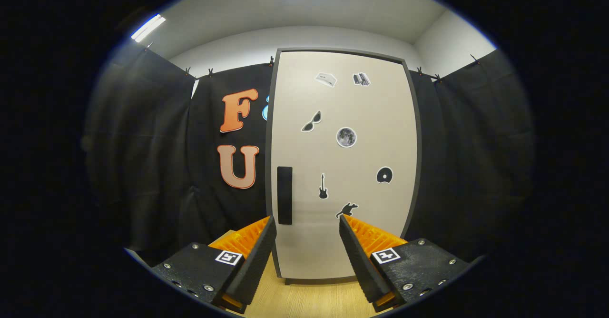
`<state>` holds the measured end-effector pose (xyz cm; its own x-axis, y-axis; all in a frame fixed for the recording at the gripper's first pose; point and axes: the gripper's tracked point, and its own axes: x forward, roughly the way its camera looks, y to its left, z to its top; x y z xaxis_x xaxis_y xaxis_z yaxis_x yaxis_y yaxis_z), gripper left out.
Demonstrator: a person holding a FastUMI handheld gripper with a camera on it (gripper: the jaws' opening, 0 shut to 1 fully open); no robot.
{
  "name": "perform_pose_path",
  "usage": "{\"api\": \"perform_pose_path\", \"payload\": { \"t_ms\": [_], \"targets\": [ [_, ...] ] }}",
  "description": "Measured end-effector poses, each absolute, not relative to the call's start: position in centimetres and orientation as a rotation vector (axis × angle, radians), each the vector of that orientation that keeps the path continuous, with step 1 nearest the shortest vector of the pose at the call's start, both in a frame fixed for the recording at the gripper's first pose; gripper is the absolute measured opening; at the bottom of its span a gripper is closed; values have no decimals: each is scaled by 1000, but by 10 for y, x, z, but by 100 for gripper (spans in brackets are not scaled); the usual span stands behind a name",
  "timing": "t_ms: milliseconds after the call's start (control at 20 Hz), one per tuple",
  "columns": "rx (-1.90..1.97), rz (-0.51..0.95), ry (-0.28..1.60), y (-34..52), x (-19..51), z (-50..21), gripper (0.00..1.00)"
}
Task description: Open the shoe cabinet door, grab the shoes and put them into the shoe cabinet, then close the shoe cabinet door.
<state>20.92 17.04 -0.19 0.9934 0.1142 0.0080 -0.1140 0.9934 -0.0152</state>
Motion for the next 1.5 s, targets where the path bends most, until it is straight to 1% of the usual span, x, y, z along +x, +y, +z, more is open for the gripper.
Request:
{"api": "perform_pose_path", "payload": {
  "t_ms": [200,350,600,950,1500],
  "targets": [
    [-1,80,-22,150,163,3,85],
    [-11,29,-38,129,133,7,86],
    [-27,-26,-46,107,104,8,87],
    [-8,-38,-46,97,92,10,87],
    [-14,-10,-35,98,101,7,88]
  ]
}}
